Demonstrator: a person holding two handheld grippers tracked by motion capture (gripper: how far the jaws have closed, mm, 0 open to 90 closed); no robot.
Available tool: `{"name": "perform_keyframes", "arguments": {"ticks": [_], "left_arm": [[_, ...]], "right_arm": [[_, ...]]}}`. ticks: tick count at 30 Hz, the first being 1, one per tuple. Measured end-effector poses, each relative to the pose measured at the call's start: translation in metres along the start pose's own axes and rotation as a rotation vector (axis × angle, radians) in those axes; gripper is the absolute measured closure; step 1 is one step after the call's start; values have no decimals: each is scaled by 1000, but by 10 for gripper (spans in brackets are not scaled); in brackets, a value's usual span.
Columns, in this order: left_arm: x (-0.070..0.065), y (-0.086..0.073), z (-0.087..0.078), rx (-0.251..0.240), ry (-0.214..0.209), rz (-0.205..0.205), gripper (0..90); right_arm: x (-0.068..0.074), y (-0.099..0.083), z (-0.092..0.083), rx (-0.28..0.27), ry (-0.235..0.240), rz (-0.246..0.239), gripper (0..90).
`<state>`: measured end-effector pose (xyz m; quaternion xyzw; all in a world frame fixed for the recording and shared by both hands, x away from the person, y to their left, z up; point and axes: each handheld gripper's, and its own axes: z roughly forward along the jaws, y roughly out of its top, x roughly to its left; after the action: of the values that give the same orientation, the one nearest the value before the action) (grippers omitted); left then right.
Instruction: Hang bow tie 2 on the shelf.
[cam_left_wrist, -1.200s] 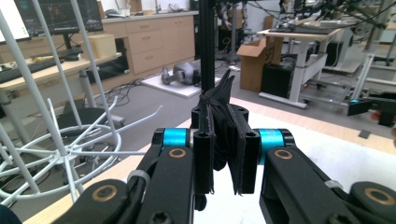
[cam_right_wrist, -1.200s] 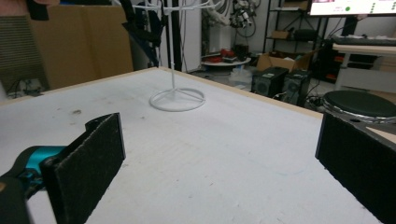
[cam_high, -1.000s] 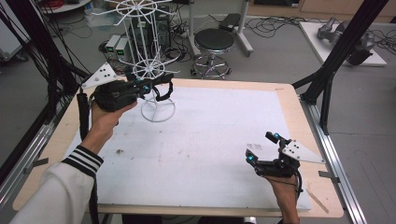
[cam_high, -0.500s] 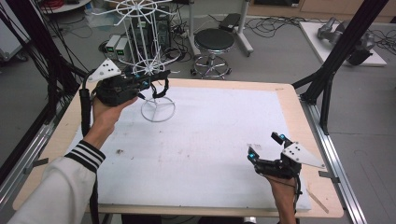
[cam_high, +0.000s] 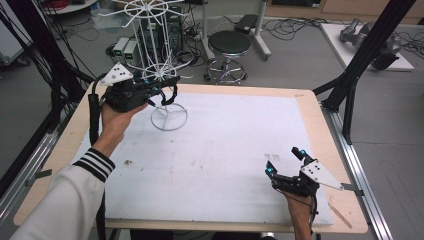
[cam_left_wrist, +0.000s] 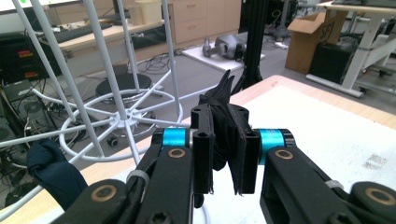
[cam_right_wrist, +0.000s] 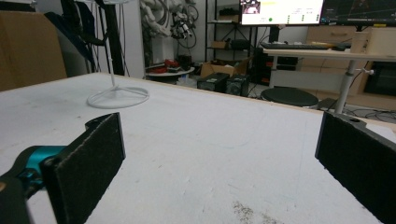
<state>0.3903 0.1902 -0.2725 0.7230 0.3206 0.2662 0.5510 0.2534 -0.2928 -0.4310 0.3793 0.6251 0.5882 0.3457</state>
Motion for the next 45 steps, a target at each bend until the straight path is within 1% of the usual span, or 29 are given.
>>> {"name": "perform_keyframes", "arguments": {"ticks": [2, 4, 5, 7, 8, 11, 13, 14, 16, 18, 19, 21, 22, 24, 25, 27, 30, 33, 35, 37, 38, 42, 44, 45], "left_arm": [[1, 0, 0, 0, 1, 2, 798], [1, 0, 0, 0, 2, 1, 793], [1, -1, 1, 2, 7, 3, 775], [1, -1, 0, 5, 20, 8, 695], [1, 0, 0, 5, 26, 9, 644], [0, 0, -1, -6, 21, 21, 479], [-2, 1, -1, -12, 14, 41, 396], [-3, 1, -2, -12, 16, 57, 362], [-4, 2, -3, -2, 25, 67, 350], [-3, 2, -3, -4, 32, 61, 346], [-3, 2, -3, -4, 36, 58, 336], [-3, 2, -4, -9, 26, 57, 297], [-3, 2, -5, -17, 25, 62, 285], [-4, 2, -9, -34, 22, 73, 248], [-5, 3, -12, -52, 14, 82, 238], [-7, 2, -18, -78, -4, 85, 210], [-11, -1, -31, -119, -43, 116, 182], [-17, -9, -46, -168, -72, 153, 166], [-20, -16, -56, -194, -84, 169, 164], [-23, -29, -67, -221, -87, 185, 164], [-23, -35, -71, -226, -88, 190, 163], [-22, -65, -86, -234, -83, 201, 156], [-19, -81, -91, -232, -93, 189, 156], [-18, -89, -93, -239, -94, 181, 155]], "right_arm": [[0, -3, 0, -6, -12, 0, 7], [1, -7, 1, -9, -12, -1, 6], [1, -8, 1, -7, -11, 6, 6], [1, -10, 2, -12, -17, 2, 6], [1, -11, 1, -8, -19, 10, 6], [1, -14, 2, -15, -25, 7, 6], [1, -16, 3, -14, -30, 2, 7], [2, -18, 3, -8, -36, -1, 6], [2, -21, 4, 10, -37, 5, 6], [1, -20, 4, -8, -38, 0, 6], [1, -20, 3, -6, -41, 9, 6], [2, -21, 3, -1, -42, 8, 6], [1, -21, 3, -6, -43, 0, 6], [2, -21, 3, -1, -41, 4, 6], [2, -21, 3, -2, -41, 2, 6], [2, -22, 2, -6, -42, -3, 6], [3, -22, 2, -10, -43, -14, 6], [3, -22, 1, -11, -45, -15, 6], [3, -22, 1, -14, -43, -10, 6], [3, -22, 1, -12, -42, -8, 6], [3, -22, 1, -13, -44, -7, 6], [3, -22, 2, -11, -44, -12, 6], [3, -22, 2, -12, -46, -13, 6], [3, -22, 2, -11, -48, -12, 7]]}}
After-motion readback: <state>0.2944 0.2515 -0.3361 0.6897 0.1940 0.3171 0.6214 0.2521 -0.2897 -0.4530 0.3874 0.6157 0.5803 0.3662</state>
